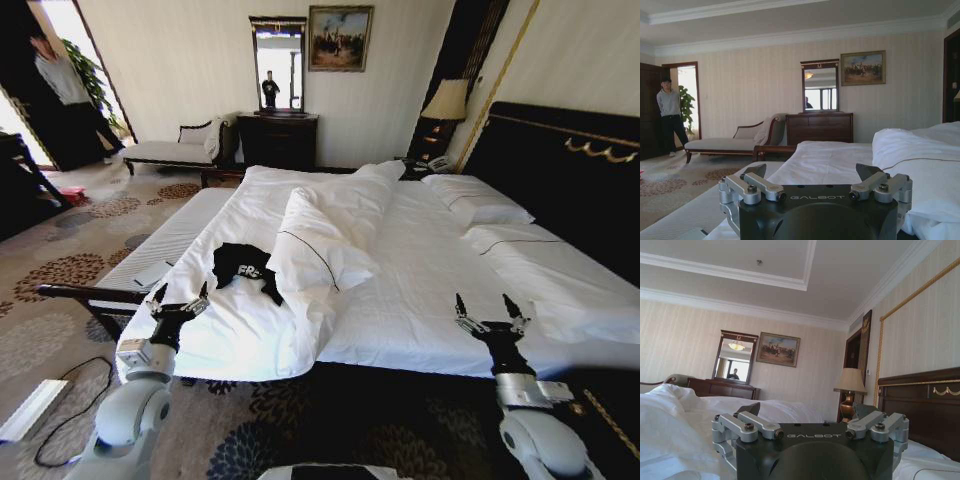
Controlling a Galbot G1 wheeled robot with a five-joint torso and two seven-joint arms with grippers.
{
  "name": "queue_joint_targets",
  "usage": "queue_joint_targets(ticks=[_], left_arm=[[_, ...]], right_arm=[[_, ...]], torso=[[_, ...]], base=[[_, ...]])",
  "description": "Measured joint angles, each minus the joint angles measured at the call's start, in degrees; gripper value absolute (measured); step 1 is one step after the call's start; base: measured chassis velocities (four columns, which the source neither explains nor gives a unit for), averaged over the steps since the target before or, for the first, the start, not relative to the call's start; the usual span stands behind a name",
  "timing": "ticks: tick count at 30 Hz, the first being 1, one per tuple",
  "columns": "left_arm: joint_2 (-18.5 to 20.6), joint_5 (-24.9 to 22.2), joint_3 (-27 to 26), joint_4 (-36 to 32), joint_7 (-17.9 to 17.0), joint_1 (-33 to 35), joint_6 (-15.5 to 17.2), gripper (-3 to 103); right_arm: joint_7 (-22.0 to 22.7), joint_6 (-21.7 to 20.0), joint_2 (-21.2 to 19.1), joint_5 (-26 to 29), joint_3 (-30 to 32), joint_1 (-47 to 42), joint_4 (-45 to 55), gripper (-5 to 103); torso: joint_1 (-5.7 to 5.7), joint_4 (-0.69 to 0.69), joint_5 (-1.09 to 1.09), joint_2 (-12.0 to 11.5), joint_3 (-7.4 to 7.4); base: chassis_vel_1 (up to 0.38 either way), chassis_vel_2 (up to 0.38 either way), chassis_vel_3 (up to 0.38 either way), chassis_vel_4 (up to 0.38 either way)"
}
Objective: Fold the clothes on the bed.
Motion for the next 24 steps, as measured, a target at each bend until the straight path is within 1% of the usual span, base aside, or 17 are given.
queue_joint_targets(ticks=[5,9,14,17,19,21,22,23,24], left_arm=[[-0.04,0.04,-0.03,-0.41,0.03,0.15,-0.07,100],[-0.02,0.05,-0.17,-0.67,0.04,0.26,-0.07,100],[-0.07,0.26,-0.2,-0.8,0.04,0.37,-0.11,100],[-0.03,0.34,-0.12,-0.75,0.04,0.33,-0.13,100],[0.06,0.35,-0.12,-0.71,0.03,0.31,-0.14,100],[0.1,0.35,-0.24,-0.69,0.04,0.33,-0.14,100],[0.1,0.35,-0.24,-0.69,0.04,0.33,-0.14,100],[0.1,0.3,-0.43,-0.68,0.03,0.34,-0.14,100],[0.12,0.17,-0.72,-0.69,0.04,0.35,-0.14,100]], right_arm=[[0.0,0.11,0.31,-0.07,0.09,-0.03,-0.04,100],[0.02,0.39,0.47,-0.08,0.13,-0.04,-0.05,100],[0.94,1.17,0.63,0.71,-0.29,0.29,0.32,100],[0.8,1.86,0.65,1.7,-0.78,0.62,0.6,100],[-0.14,2.78,0.45,3.04,-1.37,0.87,0.78,100],[-1.47,3.12,0.02,6.09,-2.43,0.94,1.38,100],[-1.47,3.12,0.02,6.09,-2.43,0.94,1.38,100],[-1.83,2.74,-0.26,8.81,-3.21,0.83,2.17,100],[-1.99,2.11,-0.62,13.15,-4.26,0.61,3.39,100]], torso=[[0.0,0.01,0.0,0.0,0.0],[0.01,0.0,-0.02,0.0,0.0],[0.07,0.04,-0.01,-0.03,0.02],[0.1,0.03,-0.03,-0.04,0.03],[0.1,0.03,-0.02,-0.04,0.03],[0.05,0.0,-0.02,-0.03,0.02],[0.05,0.0,-0.02,-0.03,0.02],[-0.01,0.0,-0.02,-0.02,0.0],[-0.06,-0.01,-0.01,0.0,-0.03]], base=[[-0.264,0.214,0.247,-0.223],[-0.325,0.293,0.306,-0.307],[-0.272,0.29,0.28,-0.291],[-0.158,0.177,0.098,-0.106],[-0.078,0.092,0.03,-0.049],[0.0,0.0,0.0,0.0],[0.0,0.0,0.0,0.0],[0.0,0.0,0.0,0.0],[0.0,0.0,0.0,0.0]])
